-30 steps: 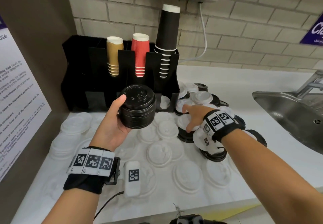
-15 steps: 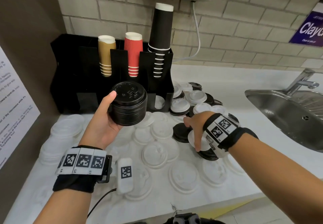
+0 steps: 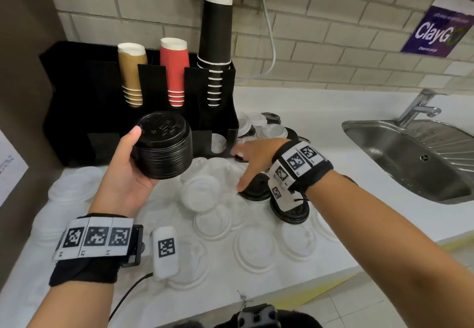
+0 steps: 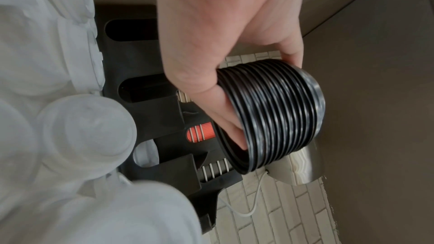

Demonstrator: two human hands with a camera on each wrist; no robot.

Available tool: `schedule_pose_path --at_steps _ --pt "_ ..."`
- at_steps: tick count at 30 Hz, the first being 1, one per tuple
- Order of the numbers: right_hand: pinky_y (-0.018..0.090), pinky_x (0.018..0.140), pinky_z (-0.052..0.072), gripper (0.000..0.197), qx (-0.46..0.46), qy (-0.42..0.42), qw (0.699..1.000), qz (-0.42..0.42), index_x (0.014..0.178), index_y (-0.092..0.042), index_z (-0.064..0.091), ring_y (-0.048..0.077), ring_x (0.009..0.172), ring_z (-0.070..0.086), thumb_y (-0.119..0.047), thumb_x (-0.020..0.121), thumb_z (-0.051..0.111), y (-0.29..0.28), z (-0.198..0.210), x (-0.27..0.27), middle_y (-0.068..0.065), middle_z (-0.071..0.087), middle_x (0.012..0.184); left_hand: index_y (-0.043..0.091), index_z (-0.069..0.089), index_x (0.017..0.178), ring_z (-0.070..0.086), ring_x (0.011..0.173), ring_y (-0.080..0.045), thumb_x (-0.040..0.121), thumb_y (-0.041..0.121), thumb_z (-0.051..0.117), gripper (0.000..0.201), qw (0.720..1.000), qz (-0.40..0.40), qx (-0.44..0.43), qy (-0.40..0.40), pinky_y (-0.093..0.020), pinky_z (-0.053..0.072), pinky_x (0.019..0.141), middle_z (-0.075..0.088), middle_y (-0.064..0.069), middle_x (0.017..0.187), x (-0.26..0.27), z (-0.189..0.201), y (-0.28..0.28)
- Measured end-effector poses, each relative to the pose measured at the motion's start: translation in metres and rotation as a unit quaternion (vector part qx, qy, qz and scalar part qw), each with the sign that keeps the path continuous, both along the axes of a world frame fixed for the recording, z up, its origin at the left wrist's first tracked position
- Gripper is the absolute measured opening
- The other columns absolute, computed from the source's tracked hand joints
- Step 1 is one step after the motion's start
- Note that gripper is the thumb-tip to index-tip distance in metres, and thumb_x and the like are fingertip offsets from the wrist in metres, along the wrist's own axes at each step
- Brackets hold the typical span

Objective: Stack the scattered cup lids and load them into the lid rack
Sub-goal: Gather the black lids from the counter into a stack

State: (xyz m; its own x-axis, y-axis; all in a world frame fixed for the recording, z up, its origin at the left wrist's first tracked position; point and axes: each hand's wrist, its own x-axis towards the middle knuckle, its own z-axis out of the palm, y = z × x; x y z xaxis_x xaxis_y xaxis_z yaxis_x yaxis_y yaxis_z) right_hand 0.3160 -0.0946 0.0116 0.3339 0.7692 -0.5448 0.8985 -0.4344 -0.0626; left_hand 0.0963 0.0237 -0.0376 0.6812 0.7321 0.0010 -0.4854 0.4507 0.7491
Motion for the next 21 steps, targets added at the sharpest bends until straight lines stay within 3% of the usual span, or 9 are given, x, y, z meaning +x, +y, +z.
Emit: schedule_pose_path --at_steps 2,4,7,11,14,16,17,19,21 --pt "0.030 0.094 0.040 0.093 -0.063 -0.045 0.997 -0.003 0.144 -0.018 0.035 0.022 0.125 0.045 -0.052 0.070 0.079 -0.003 -0.014 0.007 0.002 0.043 0.144 0.017 0.057 0.130 0.063 0.116 -0.020 0.094 0.042 0.050 0.045 1.000 -0.003 0.002 0.003 -0.032 0.058 0.081 0.065 -0.005 0.127 0.000 0.000 -0.001" --pt "0.036 0.102 0.041 0.089 -0.076 -0.057 0.995 -0.014 0.143 -0.017 0.036 0.025 0.127 0.044 -0.050 0.071 0.079 -0.006 -0.029 0.011 0.004 0.044 0.143 0.017 0.059 0.127 0.064 0.115 -0.019 0.092 0.043 0.052 0.044 1.000 -0.008 0.004 0.005 -0.032 0.058 0.079 0.067 -0.005 0.126 0.000 -0.001 -0.003" --pt "0.040 0.096 0.046 0.082 -0.039 -0.050 0.998 -0.026 0.135 -0.016 0.042 0.027 0.117 0.052 -0.045 0.070 0.081 -0.008 -0.044 0.016 0.006 0.051 0.133 0.018 0.061 0.125 0.064 0.114 -0.019 0.092 0.044 0.052 0.043 1.000 -0.015 0.004 0.009 -0.031 0.058 0.079 0.067 -0.004 0.124 0.000 -0.002 -0.003" --pt "0.035 0.088 0.047 0.077 -0.005 -0.035 0.999 -0.032 0.133 -0.018 0.044 0.025 0.112 0.053 -0.040 0.070 0.082 -0.009 -0.050 0.022 0.005 0.053 0.130 0.019 0.063 0.123 0.064 0.114 -0.020 0.091 0.045 0.053 0.043 0.999 -0.030 -0.001 0.011 -0.031 0.058 0.078 0.067 -0.005 0.125 0.001 -0.004 -0.003" --pt "0.031 0.078 0.045 0.069 0.022 -0.016 0.998 -0.050 0.132 -0.023 0.042 0.019 0.095 0.052 -0.039 0.075 0.077 -0.011 -0.038 0.028 0.002 0.054 0.120 0.019 0.069 0.118 0.064 0.115 -0.022 0.089 0.046 0.055 0.043 0.999 -0.047 -0.007 0.003 -0.032 0.058 0.078 0.066 -0.008 0.127 0.002 -0.007 -0.005" --pt "0.028 0.071 0.044 0.060 0.058 0.011 0.996 -0.069 0.132 -0.027 0.041 0.016 0.085 0.052 -0.038 0.080 0.070 -0.014 -0.025 0.031 0.000 0.055 0.106 0.017 0.061 0.128 0.062 0.118 -0.024 0.086 0.049 0.059 0.053 0.999 -0.052 -0.011 0.007 -0.034 0.057 0.080 0.064 -0.009 0.130 0.003 -0.009 -0.006" --pt "0.030 0.074 0.046 0.055 0.088 0.036 0.992 -0.082 0.131 -0.030 0.040 0.018 0.086 0.055 -0.037 0.084 0.067 -0.017 -0.019 0.032 0.001 0.056 0.103 0.016 0.057 0.133 0.061 0.119 -0.024 0.084 0.049 0.060 0.059 0.998 -0.052 -0.015 0.009 -0.035 0.057 0.081 0.063 -0.009 0.131 0.005 -0.010 -0.007" --pt "0.030 0.084 0.048 0.040 0.192 0.115 0.968 -0.114 0.127 -0.032 0.044 0.020 0.091 0.057 -0.034 0.090 0.060 -0.022 -0.012 0.030 0.002 0.058 0.100 0.018 0.062 0.128 0.062 0.118 -0.023 0.082 0.049 0.062 0.055 0.998 -0.053 -0.018 0.009 -0.035 0.057 0.080 0.064 -0.008 0.129 0.008 -0.012 -0.010" --pt "0.018 0.075 0.045 0.026 0.341 0.218 0.902 -0.149 0.119 -0.037 0.052 0.012 0.081 0.055 -0.034 0.094 0.054 -0.027 -0.008 0.016 -0.004 0.058 0.085 0.020 0.070 0.116 0.064 0.114 -0.022 0.081 0.047 0.063 0.045 0.998 -0.056 -0.020 0.018 -0.033 0.058 0.078 0.067 -0.007 0.124 0.011 -0.013 -0.015"
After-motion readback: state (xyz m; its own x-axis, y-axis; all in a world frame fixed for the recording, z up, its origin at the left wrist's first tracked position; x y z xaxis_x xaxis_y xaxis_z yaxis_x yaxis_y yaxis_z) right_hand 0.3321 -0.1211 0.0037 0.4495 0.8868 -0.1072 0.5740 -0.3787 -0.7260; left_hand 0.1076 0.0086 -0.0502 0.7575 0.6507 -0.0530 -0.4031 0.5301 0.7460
